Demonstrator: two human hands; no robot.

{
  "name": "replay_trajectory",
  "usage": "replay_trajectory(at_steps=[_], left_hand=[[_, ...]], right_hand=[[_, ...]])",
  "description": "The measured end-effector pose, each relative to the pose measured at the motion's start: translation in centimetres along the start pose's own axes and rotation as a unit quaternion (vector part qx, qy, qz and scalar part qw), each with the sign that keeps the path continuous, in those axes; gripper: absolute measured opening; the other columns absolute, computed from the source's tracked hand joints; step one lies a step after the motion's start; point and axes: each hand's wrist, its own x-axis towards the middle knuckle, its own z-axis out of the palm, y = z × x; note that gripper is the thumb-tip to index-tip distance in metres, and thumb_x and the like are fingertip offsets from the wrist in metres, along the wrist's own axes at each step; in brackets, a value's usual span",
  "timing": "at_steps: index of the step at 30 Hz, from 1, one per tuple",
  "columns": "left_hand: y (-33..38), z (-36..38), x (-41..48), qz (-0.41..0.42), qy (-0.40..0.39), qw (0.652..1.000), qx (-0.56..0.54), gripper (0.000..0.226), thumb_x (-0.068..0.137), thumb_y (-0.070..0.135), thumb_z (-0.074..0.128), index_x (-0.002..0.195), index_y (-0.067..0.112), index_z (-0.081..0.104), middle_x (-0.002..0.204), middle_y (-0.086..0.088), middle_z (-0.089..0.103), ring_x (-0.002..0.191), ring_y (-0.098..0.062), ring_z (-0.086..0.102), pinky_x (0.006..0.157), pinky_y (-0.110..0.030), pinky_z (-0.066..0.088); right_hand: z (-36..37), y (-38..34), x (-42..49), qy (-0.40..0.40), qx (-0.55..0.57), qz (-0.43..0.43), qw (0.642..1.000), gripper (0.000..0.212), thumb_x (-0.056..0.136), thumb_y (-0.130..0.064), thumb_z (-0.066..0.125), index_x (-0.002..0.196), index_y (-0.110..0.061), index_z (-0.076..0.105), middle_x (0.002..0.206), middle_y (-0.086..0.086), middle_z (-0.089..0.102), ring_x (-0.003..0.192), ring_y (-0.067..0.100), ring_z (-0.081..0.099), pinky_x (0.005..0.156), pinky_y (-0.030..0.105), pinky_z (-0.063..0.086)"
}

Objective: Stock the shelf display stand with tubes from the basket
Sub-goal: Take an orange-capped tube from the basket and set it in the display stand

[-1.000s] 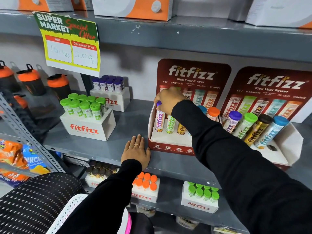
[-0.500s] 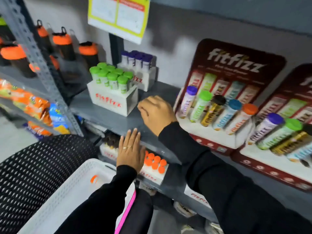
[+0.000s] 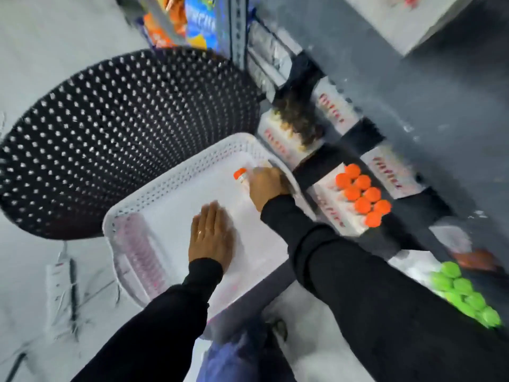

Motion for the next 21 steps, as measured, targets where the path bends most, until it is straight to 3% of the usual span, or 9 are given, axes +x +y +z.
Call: replay_trajectory(at_steps=[2,4,8,13,21], left_hand=[[-0.1,0.9,0.1,0.005,0.013,1.000,0.004,0.059,0.089,0.031,0.025,0.131,-0.006,0.045,0.140,-0.023,0.042,0.129,-0.040,0.039,0.109,-0.047,0.026],[-0.3,1.6,0.2,0.008,0.020,1.000,0.012,0.060,0.090,0.033,0.024,0.135,-0.005,0.039,0.144,-0.022,0.037,0.133,-0.038,0.034,0.111,-0.042,0.014],[-0.2,2.0,0.1,0.003,0.034,0.999,0.007,0.063,0.091,0.036,0.020,0.140,-0.003,0.031,0.149,-0.019,0.029,0.138,-0.034,0.024,0.112,-0.039,0.004],[-0.3,1.8,0.1,0.012,0.037,0.999,0.002,0.061,0.091,0.034,0.026,0.136,-0.006,0.036,0.145,-0.023,0.034,0.134,-0.038,0.031,0.112,-0.038,0.004],[1.6,-2.3,-0.2,0.023,0.048,0.997,-0.049,0.061,0.098,0.036,0.017,0.132,-0.009,0.041,0.139,-0.025,0.042,0.128,-0.038,0.041,0.108,-0.038,0.014]], right_hand=[[1.5,-0.2,1.6,0.012,-0.011,0.023,1.000,0.034,0.097,-0.011,0.040,0.127,-0.003,0.051,0.129,0.017,0.059,0.120,0.033,0.055,0.097,0.039,0.044],[2.1,-0.8,2.4,-0.001,0.009,0.044,0.999,0.038,0.098,-0.012,0.043,0.135,-0.001,0.042,0.132,0.021,0.055,0.123,0.035,0.053,0.095,0.040,0.045],[2.5,-1.2,2.6,0.006,0.050,0.062,0.997,0.043,0.098,-0.015,0.049,0.137,-0.003,0.035,0.126,0.022,0.058,0.113,0.036,0.056,0.075,0.039,0.041],[2.3,-2.1,0.9,-0.050,0.030,0.013,0.998,0.034,0.097,-0.016,0.048,0.129,-0.006,0.049,0.128,0.019,0.058,0.117,0.037,0.055,0.093,0.038,0.046],[-6.6,-2.3,-4.0,-0.011,0.167,0.018,0.986,0.041,0.084,-0.023,0.061,0.124,-0.012,0.060,0.126,0.011,0.061,0.119,0.030,0.053,0.095,0.031,0.046]])
